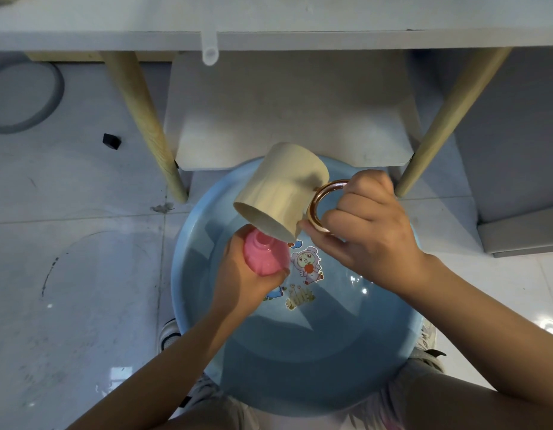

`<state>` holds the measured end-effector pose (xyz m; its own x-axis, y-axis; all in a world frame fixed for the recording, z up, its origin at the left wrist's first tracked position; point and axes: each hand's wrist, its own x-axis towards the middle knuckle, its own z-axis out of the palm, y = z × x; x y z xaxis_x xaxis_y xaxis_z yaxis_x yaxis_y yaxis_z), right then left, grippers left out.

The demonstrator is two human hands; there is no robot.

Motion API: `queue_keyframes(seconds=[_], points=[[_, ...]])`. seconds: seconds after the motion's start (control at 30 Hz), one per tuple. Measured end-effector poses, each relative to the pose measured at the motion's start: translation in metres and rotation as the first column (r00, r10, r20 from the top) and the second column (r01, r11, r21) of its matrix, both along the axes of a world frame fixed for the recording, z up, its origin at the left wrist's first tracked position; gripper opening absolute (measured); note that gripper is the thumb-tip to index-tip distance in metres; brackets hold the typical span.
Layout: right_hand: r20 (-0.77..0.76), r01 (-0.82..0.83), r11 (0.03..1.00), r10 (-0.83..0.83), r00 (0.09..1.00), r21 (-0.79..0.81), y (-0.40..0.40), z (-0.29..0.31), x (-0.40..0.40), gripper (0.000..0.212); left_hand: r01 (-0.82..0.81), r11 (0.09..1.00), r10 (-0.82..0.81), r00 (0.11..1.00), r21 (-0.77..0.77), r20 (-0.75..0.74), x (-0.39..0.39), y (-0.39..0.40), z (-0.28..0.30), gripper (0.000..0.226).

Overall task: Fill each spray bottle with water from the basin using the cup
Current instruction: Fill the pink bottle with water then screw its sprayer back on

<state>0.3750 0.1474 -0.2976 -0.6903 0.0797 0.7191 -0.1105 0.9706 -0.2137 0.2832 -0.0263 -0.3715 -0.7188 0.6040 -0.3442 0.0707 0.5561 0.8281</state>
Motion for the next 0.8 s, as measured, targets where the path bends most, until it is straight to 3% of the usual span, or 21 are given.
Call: queue_keyframes(seconds=[0.2,0.33,0.47,0.6,0.8], points=[[0.093,0.312,0.921,-0.299,0.950,-0.231,0.004,-0.011,0.001,0.033,-0.010,1.000,0.009,0.999,-0.025,-0.033,0.000,-0.002,0.000,0.085],[0.288,0.441,0.886,-0.390,0.875,-0.141,0.017,-0.040,0.006,0.029,-0.027,1.000,0.026,0.999,-0.016,-0.041,0.000,-0.002,0.000,0.084],[0.501,0.401,0.916,-0.356,0.789,0.020,0.017,-0.074,0.014,0.020,-0.034,0.999,0.034,0.998,-0.011,-0.046,0.000,-0.003,-0.002,0.086],[0.665,0.280,0.947,-0.311,0.679,0.158,0.009,-0.092,0.015,0.037,-0.049,0.999,0.048,0.998,-0.017,-0.047,0.000,-0.004,-0.003,0.086],[0.772,0.188,0.979,-0.180,0.610,0.080,-0.006,-0.096,0.007,0.044,-0.071,0.997,0.071,0.997,-0.003,-0.041,-0.001,-0.003,-0.003,0.085]])
